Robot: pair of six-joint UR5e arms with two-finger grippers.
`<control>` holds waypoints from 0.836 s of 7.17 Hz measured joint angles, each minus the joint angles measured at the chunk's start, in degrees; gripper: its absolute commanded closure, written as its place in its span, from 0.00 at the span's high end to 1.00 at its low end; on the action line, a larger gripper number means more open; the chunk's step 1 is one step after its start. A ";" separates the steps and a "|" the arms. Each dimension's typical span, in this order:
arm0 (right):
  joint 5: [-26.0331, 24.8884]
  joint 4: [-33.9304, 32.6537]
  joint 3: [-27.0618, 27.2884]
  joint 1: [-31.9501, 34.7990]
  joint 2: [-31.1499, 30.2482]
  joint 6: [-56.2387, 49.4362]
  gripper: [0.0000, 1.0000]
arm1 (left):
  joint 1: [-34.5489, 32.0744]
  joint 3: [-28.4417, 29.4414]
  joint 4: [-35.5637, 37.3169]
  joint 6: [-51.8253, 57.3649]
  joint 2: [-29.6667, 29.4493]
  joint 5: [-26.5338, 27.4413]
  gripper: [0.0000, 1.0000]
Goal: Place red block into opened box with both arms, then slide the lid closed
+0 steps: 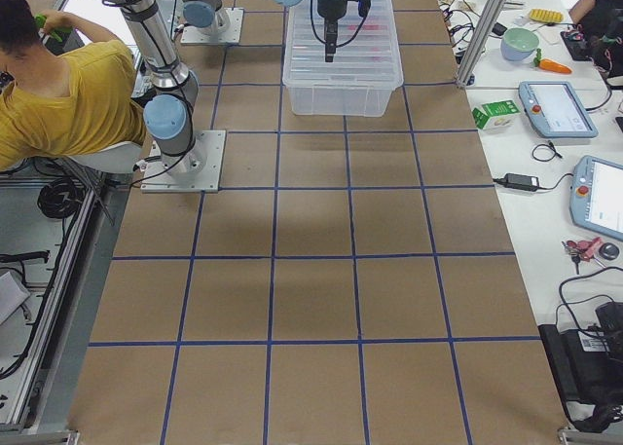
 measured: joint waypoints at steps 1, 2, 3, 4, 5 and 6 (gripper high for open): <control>0.15 -0.18 -0.01 0.00 0.10 -0.02 1.00 | 0.00 0.00 -0.04 -0.01 0.00 -0.04 1.00; 0.46 -0.30 0.03 0.03 0.33 0.02 1.00 | 0.00 0.00 -0.05 -0.02 -0.04 -0.04 1.00; 0.60 -0.45 0.12 -0.08 0.59 0.28 1.00 | 0.00 -0.02 -0.06 0.02 -0.07 -0.01 1.00; 0.49 -0.66 0.19 -0.51 1.30 0.60 1.00 | -0.04 -0.02 -0.06 0.13 -0.12 -0.03 1.00; 0.36 -0.78 0.23 -1.03 2.52 0.84 1.00 | -0.16 0.01 -0.08 0.25 -0.11 -0.07 1.00; 0.62 -1.43 0.30 -1.32 3.72 0.96 1.00 | -0.27 -0.01 -0.14 0.30 -0.06 -0.06 1.00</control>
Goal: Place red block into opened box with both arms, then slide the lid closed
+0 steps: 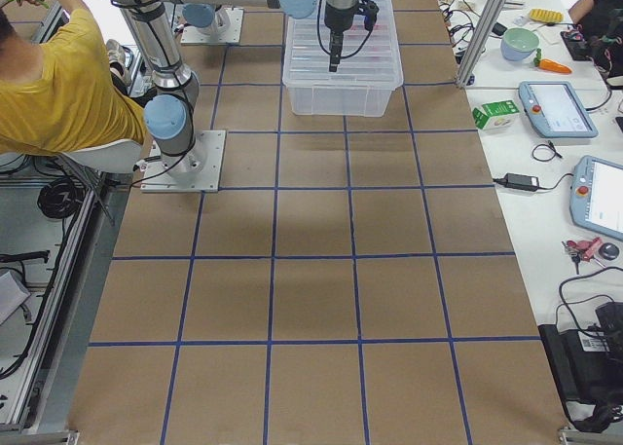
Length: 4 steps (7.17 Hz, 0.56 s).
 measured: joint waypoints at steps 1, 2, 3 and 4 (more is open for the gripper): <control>0.22 -2.04 0.35 -0.11 1.47 -0.03 1.00 | -0.04 -0.03 -0.05 0.04 0.02 0.04 1.00; 0.34 -5.14 1.29 -0.12 3.40 -0.08 1.00 | -0.06 -0.06 -0.10 0.08 0.04 0.07 1.00; 0.55 -7.83 2.62 -0.11 4.84 -0.17 1.00 | -0.07 -0.07 -0.14 0.10 0.05 0.10 1.00; 1.40 -9.85 3.99 -0.10 5.75 -0.20 1.00 | -0.06 -0.07 -0.17 0.11 0.05 0.14 1.00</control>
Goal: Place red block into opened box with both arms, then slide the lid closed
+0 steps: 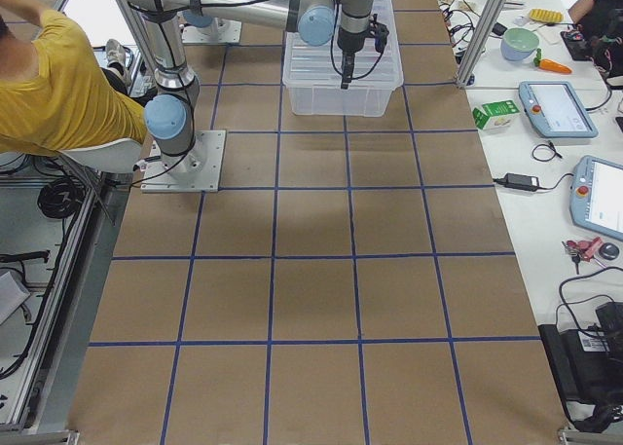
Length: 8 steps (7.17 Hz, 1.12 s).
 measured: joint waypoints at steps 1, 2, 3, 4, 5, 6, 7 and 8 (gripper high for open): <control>1.05 -1.20 0.81 0.01 0.75 0.06 1.00 | 0.04 -0.01 -0.01 0.00 0.00 0.02 1.00; 1.66 -1.71 1.15 0.01 1.41 0.08 1.00 | 0.06 -0.01 0.00 0.00 0.00 0.03 1.00; 2.01 -1.88 1.29 0.01 1.95 -0.02 1.00 | 0.07 -0.01 0.02 0.00 0.00 0.03 1.00; 2.15 -1.96 1.36 0.01 2.45 -0.15 1.00 | 0.13 -0.01 0.01 0.00 0.00 0.03 1.00; 2.20 -2.02 1.39 0.02 2.92 -0.11 1.00 | 0.19 -0.01 -0.01 0.00 0.00 0.03 1.00; 2.20 -2.09 1.41 0.02 3.21 -0.09 1.00 | 0.22 -0.01 0.00 0.00 0.00 0.03 1.00; 2.17 -2.14 1.40 0.01 3.50 -0.14 1.00 | 0.24 -0.01 0.04 0.00 0.00 0.03 1.00; 2.13 -2.25 1.37 -0.06 3.86 -0.23 1.00 | 0.25 -0.01 0.04 0.00 0.00 0.03 1.00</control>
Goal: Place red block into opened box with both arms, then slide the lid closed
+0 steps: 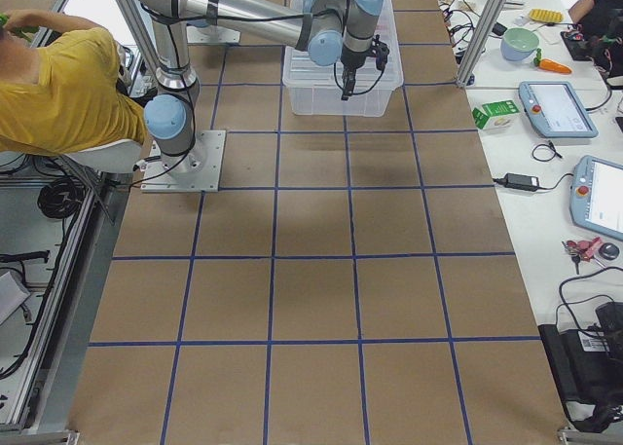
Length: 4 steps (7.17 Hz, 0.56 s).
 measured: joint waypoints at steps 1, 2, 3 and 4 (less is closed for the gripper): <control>-0.10 -0.17 -0.01 -0.05 0.25 -0.19 1.00 | 0.00 0.00 -0.03 0.00 0.00 0.00 1.00; -0.22 -0.24 -0.03 -0.08 0.55 -0.32 1.00 | 0.03 0.00 -0.05 0.00 0.00 0.00 1.00; -0.27 -0.27 -0.12 -0.17 1.01 -0.37 1.00 | 0.06 0.00 -0.05 0.00 0.00 0.00 1.00; -0.41 -0.26 -0.29 -0.39 1.42 -0.41 1.00 | 0.08 0.00 -0.06 0.00 0.00 0.00 1.00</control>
